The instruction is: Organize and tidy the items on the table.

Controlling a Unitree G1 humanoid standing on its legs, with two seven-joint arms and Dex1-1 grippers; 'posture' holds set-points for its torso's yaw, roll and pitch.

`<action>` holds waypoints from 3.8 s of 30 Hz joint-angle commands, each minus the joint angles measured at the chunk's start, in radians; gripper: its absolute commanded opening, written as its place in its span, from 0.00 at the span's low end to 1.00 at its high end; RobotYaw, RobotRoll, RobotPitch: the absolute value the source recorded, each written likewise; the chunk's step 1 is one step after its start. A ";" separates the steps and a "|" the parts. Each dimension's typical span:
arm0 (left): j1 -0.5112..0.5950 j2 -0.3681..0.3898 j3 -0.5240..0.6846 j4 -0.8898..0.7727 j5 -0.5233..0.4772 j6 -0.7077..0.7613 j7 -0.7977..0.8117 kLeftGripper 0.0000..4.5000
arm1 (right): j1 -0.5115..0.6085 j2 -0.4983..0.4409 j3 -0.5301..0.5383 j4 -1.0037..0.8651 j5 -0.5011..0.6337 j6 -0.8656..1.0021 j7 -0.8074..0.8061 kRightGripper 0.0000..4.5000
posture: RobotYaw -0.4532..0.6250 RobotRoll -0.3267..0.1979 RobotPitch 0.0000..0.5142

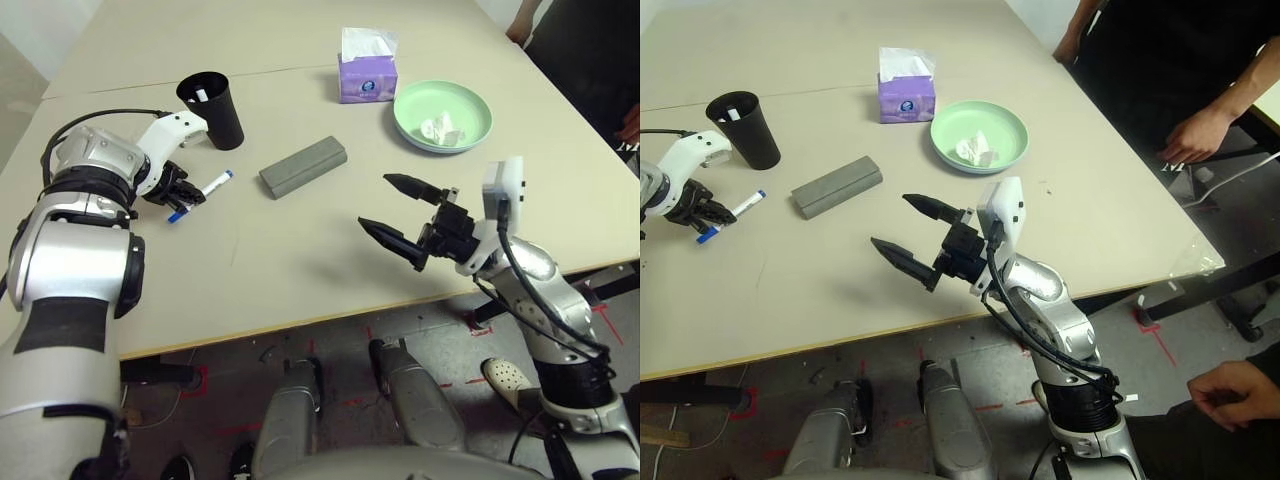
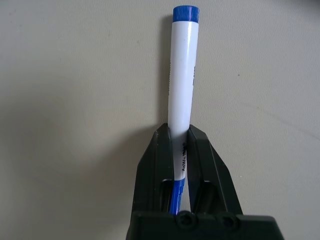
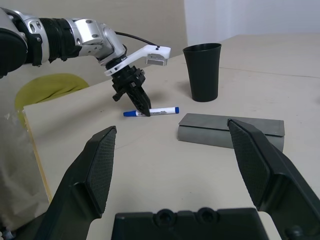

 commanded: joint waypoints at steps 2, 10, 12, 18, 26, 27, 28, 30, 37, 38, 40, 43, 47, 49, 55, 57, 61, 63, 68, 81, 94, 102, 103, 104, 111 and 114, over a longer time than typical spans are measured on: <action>-0.020 0.029 0.020 0.005 -0.016 0.024 -0.055 0.05 | 0.000 -0.005 -0.003 -0.010 0.008 0.010 0.002 1.00 | 0.17 0.62 0.43; -0.050 0.140 0.042 -0.052 -0.056 0.085 -0.235 0.05 | -0.017 -0.010 -0.007 0.037 0.013 0.001 0.025 1.00 | 0.23 0.62 0.44; -0.034 0.175 0.050 -0.078 -0.070 0.094 -0.267 0.05 | -0.025 -0.009 -0.006 0.054 0.012 -0.003 0.033 1.00 | 0.25 0.62 0.43; 0.121 0.282 0.162 -0.253 -0.208 0.177 -0.339 0.05 | -0.039 -0.023 -0.012 0.092 0.009 -0.007 0.068 1.00 | 0.28 0.62 0.42; 0.592 0.289 0.644 -0.858 -0.557 0.450 -0.158 0.05 | -0.038 -0.013 -0.045 0.108 -0.006 0.000 0.017 1.00 | 0.33 0.62 0.41; 0.639 0.265 0.702 -0.924 -0.586 0.462 -0.112 0.05 | -0.037 -0.007 -0.048 0.108 -0.012 -0.002 0.000 1.00 | 0.34 0.62 0.41; 0.677 0.229 0.768 -0.992 -0.618 0.476 -0.056 0.05 | -0.037 0.003 -0.053 0.108 -0.020 -0.002 -0.029 1.00 | 0.35 0.62 0.41; 0.732 0.168 0.853 -1.099 -0.664 0.477 0.037 0.05 | -0.039 0.024 -0.064 0.105 -0.024 0.000 -0.078 1.00 | 0.35 0.62 0.41; 0.795 0.029 0.961 -1.234 -0.754 0.290 0.263 0.05 | -0.016 0.027 -0.067 0.082 -0.066 -0.001 -0.154 1.00 | 0.34 0.62 0.40; 0.793 0.014 0.965 -1.237 -0.763 0.254 0.287 0.05 | -0.013 0.025 -0.067 0.080 -0.068 -0.002 -0.156 1.00 | 0.33 0.62 0.39; 0.775 -0.012 0.963 -1.239 -0.785 0.192 0.328 0.05 | -0.010 0.022 -0.067 0.079 -0.071 -0.002 -0.157 1.00 | 0.33 0.62 0.39; 0.686 -0.056 0.923 -1.218 -0.805 0.076 0.386 0.05 | -0.010 0.021 -0.065 0.081 -0.073 -0.002 -0.157 1.00 | 0.33 0.62 0.40; 0.541 -0.091 0.838 -1.124 -0.790 -0.056 0.427 0.05 | -0.013 0.029 -0.058 0.080 -0.071 0.001 -0.157 1.00 | 0.32 0.62 0.41; 0.465 -0.099 0.805 -1.041 -0.776 -0.133 0.439 0.05 | -0.013 0.031 -0.058 0.073 -0.066 0.004 -0.157 1.00 | 0.31 0.62 0.41; 0.226 -0.092 0.722 -0.714 -0.724 -0.369 0.472 0.05 | 0.002 0.020 -0.049 0.050 -0.067 0.002 -0.136 1.00 | 0.28 0.62 0.42; 0.152 -0.084 0.698 -0.590 -0.701 -0.446 0.469 0.05 | 0.005 0.011 -0.040 0.043 -0.070 -0.001 -0.119 1.00 | 0.28 0.62 0.42; 0.048 -0.076 0.664 -0.399 -0.665 -0.551 0.481 0.05 | 0.003 0.006 -0.041 0.032 -0.059 -0.002 -0.094 1.00 | 0.26 0.62 0.44; 0.011 -0.072 0.655 -0.314 -0.652 -0.595 0.492 0.05 | 0.002 0.002 -0.041 0.025 -0.052 0.000 -0.078 1.00 | 0.26 0.62 0.45; -0.041 -0.085 0.632 -0.181 -0.625 -0.665 0.523 0.05 | 0.008 -0.004 -0.034 0.011 -0.054 0.008 -0.061 1.00 | 0.25 0.62 0.47; -0.066 -0.130 0.612 -0.086 -0.590 -0.709 0.592 0.05 | 0.040 -0.013 -0.048 -0.056 -0.033 0.052 -0.091 1.00 | 0.21 0.62 0.51; -0.062 -0.155 0.568 -0.046 -0.524 -0.698 0.639 0.05 | 0.082 -0.032 -0.052 -0.125 0.000 0.103 -0.122 1.00 | 0.19 0.62 0.57; -0.025 -0.162 0.553 -0.040 -0.502 -0.710 0.643 0.05 | 0.097 -0.036 -0.060 -0.153 0.010 0.125 -0.141 1.00 | 0.17 0.62 0.56; -0.016 -0.162 0.552 -0.039 -0.498 -0.711 0.644 0.05 | 0.097 -0.037 -0.062 -0.154 0.012 0.127 -0.143 1.00 | 0.17 0.62 0.56; -0.011 -0.162 0.552 -0.039 -0.495 -0.712 0.645 0.05 | 0.098 -0.037 -0.064 -0.157 0.014 0.129 -0.145 1.00 | 0.17 0.62 0.56; 0.037 -0.155 0.552 -0.042 -0.486 -0.722 0.648 0.05 | 0.094 -0.042 -0.072 -0.161 0.023 0.136 -0.151 1.00 | 0.17 0.62 0.56; 0.053 -0.146 0.552 -0.043 -0.485 -0.724 0.652 0.05 | 0.093 -0.044 -0.076 -0.163 0.028 0.139 -0.154 1.00 | 0.17 0.62 0.55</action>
